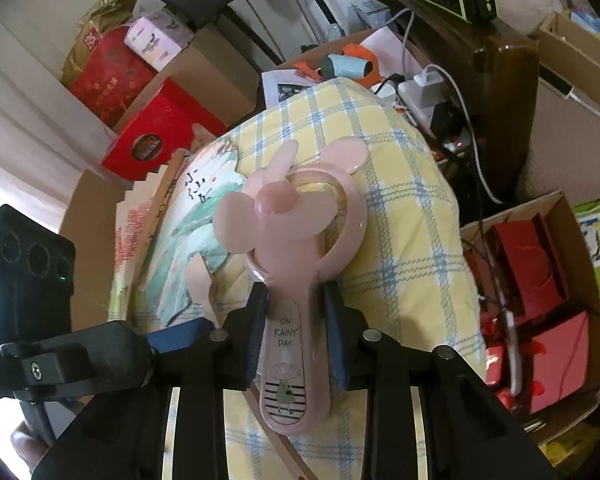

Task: Organize objects
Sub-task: 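Lift the pink mouse-ear fan off the table with the right tool, then carry the pink fan with the right tool into the cardboard box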

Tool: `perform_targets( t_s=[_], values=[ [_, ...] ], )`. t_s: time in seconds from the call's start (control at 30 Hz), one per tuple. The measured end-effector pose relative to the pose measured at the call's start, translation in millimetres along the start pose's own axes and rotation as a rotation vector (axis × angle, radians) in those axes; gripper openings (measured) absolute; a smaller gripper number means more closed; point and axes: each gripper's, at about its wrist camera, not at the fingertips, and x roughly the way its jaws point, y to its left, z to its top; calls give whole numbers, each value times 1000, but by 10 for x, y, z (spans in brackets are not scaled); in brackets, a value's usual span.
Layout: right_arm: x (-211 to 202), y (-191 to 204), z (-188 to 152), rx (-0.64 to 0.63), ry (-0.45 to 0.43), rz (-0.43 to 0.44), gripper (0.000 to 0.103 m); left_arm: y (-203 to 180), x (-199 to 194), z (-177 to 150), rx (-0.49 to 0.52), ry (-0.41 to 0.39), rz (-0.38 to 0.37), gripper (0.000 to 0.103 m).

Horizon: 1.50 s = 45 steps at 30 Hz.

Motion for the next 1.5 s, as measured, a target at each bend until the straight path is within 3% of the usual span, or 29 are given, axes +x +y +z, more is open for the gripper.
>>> perform_targets(
  t_s=[0.07,0.13,0.17,0.3,0.5,0.77,0.8,0.83,0.87,0.9,0.97,1.0,1.03,1.17,1.37,1.47,1.5],
  values=[
    [-33,62,-13,-37,-6,-43,30,-5,-19,-7,10,-10,24,93],
    [-92,171,-70,-102,-28,-126,51,14,-58,0,9,-22,33,93],
    [-112,223,-110,-133,-34,-150,52,32,-69,6,3,-24,38,94],
    [-117,384,-333,-243,-39,-243,47,69,-104,14,-6,-25,44,94],
    [-58,408,-531,-305,-14,-305,34,-40,-88,-30,28,-7,59,94],
    [-161,235,-496,-280,-10,-278,35,-86,-10,-44,45,18,83,96],
    [-163,247,-498,-285,-14,-273,38,-87,15,-43,45,22,86,96],
    [-161,268,-500,-294,-21,-275,52,-91,38,-45,48,26,91,97],
    [-138,290,-496,-307,-24,-284,58,-91,49,-53,52,26,98,97],
    [-107,312,-495,-318,-33,-300,60,-93,49,-55,56,25,96,98],
    [-83,319,-484,-315,-54,-301,49,-67,31,-43,48,22,94,98],
    [-74,321,-476,-320,-63,-315,34,-59,25,-39,48,22,97,98],
    [-66,319,-472,-322,-64,-327,35,-54,15,-40,52,21,105,98],
    [-114,228,-423,-254,-58,-246,35,-15,-11,-78,49,26,88,98],
    [-299,107,-368,-95,-46,12,35,-12,-2,-139,39,39,42,97],
    [-382,193,-388,-99,-44,48,35,-59,-9,-158,55,36,22,93],
    [-400,235,-399,-109,-41,52,35,-65,-16,-163,55,31,19,87]
  ],
)
